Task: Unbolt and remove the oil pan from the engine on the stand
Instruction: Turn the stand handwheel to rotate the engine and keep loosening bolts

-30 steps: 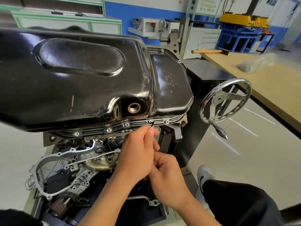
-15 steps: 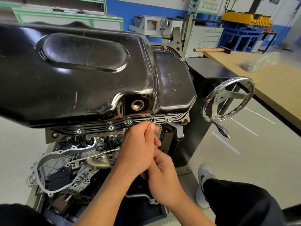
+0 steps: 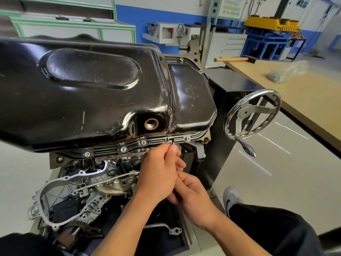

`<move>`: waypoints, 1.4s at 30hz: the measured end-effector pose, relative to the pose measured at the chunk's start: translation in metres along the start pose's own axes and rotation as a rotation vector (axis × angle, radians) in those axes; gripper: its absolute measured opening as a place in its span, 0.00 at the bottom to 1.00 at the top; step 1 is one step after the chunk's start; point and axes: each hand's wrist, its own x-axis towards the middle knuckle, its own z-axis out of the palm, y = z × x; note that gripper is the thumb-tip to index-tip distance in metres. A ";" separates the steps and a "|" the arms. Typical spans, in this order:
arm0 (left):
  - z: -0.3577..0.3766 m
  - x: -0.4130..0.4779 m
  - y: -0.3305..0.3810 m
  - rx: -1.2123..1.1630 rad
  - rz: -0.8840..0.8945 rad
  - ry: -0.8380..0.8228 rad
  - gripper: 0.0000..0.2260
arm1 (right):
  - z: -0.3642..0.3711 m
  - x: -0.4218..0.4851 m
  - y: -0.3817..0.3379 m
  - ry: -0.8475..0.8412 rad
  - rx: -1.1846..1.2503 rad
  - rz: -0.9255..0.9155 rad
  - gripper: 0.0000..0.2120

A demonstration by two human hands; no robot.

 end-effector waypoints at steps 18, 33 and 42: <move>0.025 0.002 0.019 -0.822 -0.314 0.037 0.08 | -0.082 0.025 -0.078 0.319 -0.212 -0.017 0.08; 0.042 -0.005 0.008 -0.126 0.063 -0.042 0.11 | -0.068 -0.024 -0.050 0.026 -0.443 0.017 0.17; 0.036 -0.008 0.015 0.000 0.082 0.037 0.13 | -0.036 -0.020 -0.024 0.061 -0.292 -0.057 0.19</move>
